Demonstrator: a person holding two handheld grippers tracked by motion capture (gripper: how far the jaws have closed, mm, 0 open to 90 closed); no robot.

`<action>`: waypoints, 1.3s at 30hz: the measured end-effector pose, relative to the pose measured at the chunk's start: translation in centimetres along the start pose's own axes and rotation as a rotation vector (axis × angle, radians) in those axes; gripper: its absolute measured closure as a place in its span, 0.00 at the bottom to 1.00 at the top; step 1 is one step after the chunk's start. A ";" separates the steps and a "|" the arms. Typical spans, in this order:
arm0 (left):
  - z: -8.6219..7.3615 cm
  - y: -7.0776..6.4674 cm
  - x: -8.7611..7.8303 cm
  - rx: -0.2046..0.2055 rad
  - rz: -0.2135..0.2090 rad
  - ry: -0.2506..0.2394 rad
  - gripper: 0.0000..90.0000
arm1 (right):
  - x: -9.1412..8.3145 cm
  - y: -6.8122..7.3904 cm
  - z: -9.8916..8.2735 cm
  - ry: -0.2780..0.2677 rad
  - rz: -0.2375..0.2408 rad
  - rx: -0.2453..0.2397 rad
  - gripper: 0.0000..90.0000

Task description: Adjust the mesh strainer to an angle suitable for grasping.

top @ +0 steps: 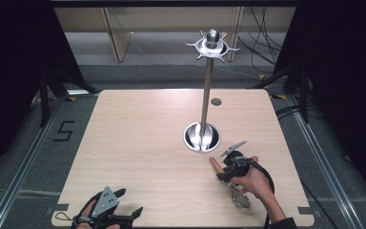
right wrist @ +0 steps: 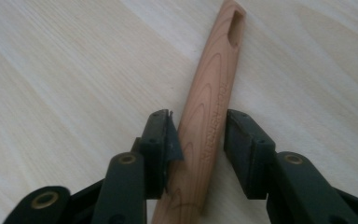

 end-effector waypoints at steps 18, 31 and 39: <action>0.0 0.0 0.2 0.008 0.006 0.000 0.17 | -0.1 -0.5 0.3 0.038 -0.111 -0.142 0.78; 0.0 0.2 -0.1 -0.002 0.012 0.002 0.17 | -1.8 0.1 0.5 -0.035 -0.085 -0.131 0.79; 0.0 0.2 0.0 -0.002 0.012 -0.004 0.17 | -4.0 -0.2 0.5 -0.154 -0.020 -0.139 0.79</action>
Point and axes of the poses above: each handheld gripper's, and its own axes: x roughly forward along the jaws, z roughly out of its top, y roughly to its left, the point moved 2 cm from there along x, roughly forward along the jaws, and after that the axes turned 10 degrees about x, right-handed, at the moved point
